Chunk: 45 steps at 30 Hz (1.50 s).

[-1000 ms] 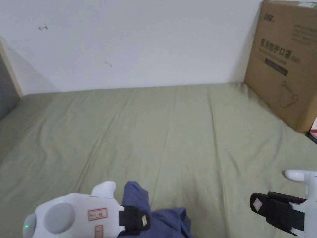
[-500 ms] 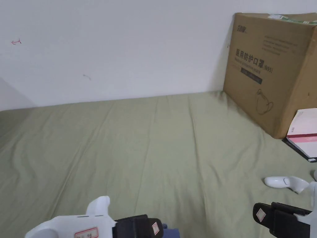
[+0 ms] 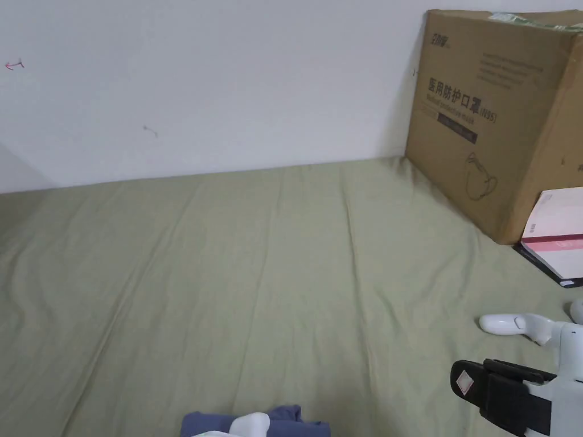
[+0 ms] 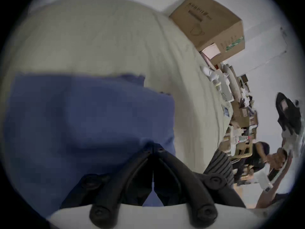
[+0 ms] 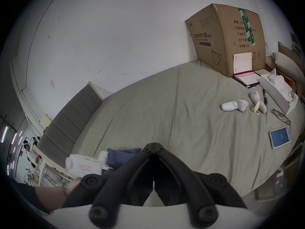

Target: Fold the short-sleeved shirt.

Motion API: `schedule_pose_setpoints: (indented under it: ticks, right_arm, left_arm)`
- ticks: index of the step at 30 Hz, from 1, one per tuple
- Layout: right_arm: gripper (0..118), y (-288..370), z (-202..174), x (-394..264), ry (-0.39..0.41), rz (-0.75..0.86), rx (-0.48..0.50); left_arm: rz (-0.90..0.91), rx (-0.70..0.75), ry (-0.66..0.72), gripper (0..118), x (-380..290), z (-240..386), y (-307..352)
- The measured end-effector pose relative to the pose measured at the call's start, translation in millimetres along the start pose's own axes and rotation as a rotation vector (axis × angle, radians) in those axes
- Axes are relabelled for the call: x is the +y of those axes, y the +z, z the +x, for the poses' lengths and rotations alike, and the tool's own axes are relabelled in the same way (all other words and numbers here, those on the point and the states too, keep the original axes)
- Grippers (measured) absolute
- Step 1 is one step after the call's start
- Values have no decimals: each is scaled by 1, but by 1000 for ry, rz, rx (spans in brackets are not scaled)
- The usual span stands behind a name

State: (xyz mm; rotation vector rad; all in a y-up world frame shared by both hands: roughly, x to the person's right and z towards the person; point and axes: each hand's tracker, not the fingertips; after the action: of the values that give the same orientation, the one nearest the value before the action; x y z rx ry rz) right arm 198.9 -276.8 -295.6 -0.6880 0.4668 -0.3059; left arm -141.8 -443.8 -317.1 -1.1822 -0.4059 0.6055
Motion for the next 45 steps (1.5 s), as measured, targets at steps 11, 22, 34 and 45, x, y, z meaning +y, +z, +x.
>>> schedule_pose_setpoints:
  ticks: [11,22,34,45]
  right_arm:
    - [0,4,-17,5,12,18,43]
    - [0,20,-87,41,186,477,68]
    - [0,0,-93,9,320,638,-173]
    - [0,-22,-94,11,334,332,43]
  left_arm:
    - [314,-53,-303,2,-18,62,91]
    - [1217,475,-510,2,-47,122,254]
    - [1306,622,-371,2,-79,89,236]
    - [1258,600,-407,2,-78,93,238]
